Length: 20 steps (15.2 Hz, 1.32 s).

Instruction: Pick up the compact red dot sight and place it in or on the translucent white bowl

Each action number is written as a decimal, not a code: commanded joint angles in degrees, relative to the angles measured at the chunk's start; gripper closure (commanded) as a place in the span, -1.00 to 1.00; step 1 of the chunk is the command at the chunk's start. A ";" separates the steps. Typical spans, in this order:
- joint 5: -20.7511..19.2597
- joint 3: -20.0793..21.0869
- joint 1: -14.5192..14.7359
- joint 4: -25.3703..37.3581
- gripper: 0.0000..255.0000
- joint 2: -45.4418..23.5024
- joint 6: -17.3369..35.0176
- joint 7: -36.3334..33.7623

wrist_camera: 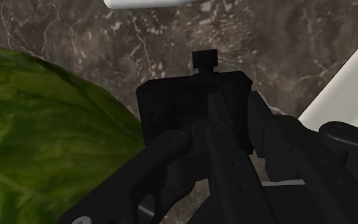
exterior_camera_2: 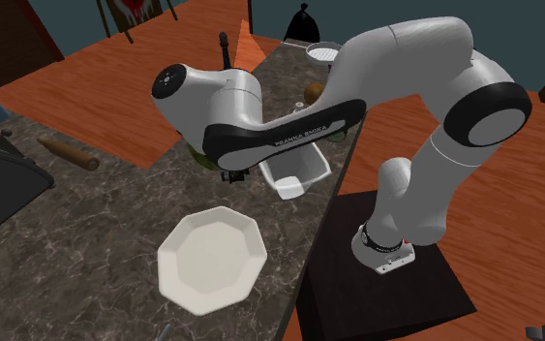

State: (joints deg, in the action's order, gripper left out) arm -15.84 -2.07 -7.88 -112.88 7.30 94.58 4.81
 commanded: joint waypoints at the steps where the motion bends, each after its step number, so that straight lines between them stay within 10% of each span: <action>1: 0.04 0.03 0.01 1.37 1.00 0.15 -1.50 0.37; 20: -0.03 0.49 0.19 17.75 1.00 -1.50 -15.84 3.80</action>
State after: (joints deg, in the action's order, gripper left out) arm -15.80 -1.52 -7.64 -96.11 5.89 79.58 8.27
